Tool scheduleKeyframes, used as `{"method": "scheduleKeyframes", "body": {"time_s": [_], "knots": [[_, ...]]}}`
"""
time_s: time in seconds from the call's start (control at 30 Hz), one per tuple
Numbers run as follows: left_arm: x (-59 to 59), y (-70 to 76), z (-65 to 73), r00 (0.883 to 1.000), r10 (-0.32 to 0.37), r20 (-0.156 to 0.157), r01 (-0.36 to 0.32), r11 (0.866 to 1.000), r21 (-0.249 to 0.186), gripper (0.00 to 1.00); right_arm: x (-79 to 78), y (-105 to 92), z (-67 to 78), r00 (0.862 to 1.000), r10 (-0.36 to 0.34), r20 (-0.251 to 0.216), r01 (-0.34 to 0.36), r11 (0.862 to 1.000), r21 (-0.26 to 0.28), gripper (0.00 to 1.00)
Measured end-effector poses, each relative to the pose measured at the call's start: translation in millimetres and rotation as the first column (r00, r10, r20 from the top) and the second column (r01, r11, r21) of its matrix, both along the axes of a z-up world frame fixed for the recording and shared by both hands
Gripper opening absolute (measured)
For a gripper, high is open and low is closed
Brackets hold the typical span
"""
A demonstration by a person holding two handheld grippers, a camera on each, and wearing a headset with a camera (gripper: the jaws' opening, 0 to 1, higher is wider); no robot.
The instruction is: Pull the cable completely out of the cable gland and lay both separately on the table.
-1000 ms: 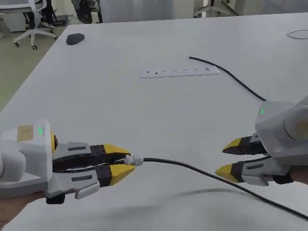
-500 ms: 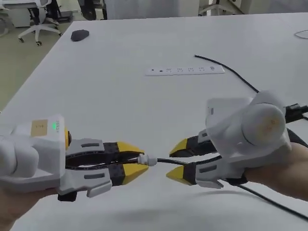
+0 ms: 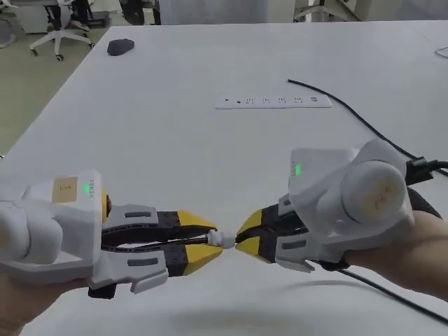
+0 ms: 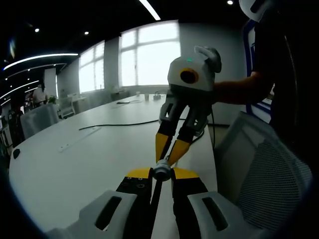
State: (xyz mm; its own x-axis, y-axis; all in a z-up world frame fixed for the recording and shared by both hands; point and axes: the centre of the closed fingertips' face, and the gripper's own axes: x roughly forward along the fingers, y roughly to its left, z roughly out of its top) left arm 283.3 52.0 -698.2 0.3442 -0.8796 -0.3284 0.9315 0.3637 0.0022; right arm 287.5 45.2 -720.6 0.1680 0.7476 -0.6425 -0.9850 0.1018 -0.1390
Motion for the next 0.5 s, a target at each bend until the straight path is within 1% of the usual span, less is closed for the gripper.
{"method": "scheduleKeyframes", "body": {"time_s": [0.1, 0.17, 0.27, 0.33, 0.47, 0.5], "knots": [[-1.1, 4.0, -0.9, 1.000, 0.009, 0.001, -0.009, 1.000, -0.007, 0.15, -0.3, -0.6, -2.4, 1.000, 0.005, 0.010, -0.005, 1.000, -0.015, 0.00], [-2.3, 7.8, -1.2, 1.000, 0.017, 0.001, -0.017, 1.000, -0.010, 0.15, -0.9, -1.8, -4.4, 1.000, 0.008, 0.009, -0.007, 1.000, -0.025, 0.00], [-4.6, 15.0, -1.7, 0.999, 0.034, 0.005, -0.034, 0.999, -0.006, 0.15, -1.1, -4.1, -8.3, 1.000, 0.008, 0.013, -0.008, 0.999, -0.043, 0.00], [-6.5, 21.7, -0.2, 0.999, 0.051, 0.009, -0.051, 0.999, -0.003, 0.15, 0.8, -5.4, -10.1, 1.000, 0.004, 0.025, -0.002, 0.999, -0.054, 0.00], [-13.1, 39.9, 5.1, 0.996, 0.088, 0.025, -0.088, 0.996, -0.001, 0.15, 2.0, -4.7, -11.6, 1.000, -0.002, 0.026, 0.004, 0.998, -0.064, 0.00], [-14.7, 44.2, 6.3, 0.995, 0.098, 0.024, -0.098, 0.995, -0.004, 0.15, 1.9, -4.2, -12.1, 1.000, -0.002, 0.027, 0.003, 0.998, -0.067, 0.00]]}}
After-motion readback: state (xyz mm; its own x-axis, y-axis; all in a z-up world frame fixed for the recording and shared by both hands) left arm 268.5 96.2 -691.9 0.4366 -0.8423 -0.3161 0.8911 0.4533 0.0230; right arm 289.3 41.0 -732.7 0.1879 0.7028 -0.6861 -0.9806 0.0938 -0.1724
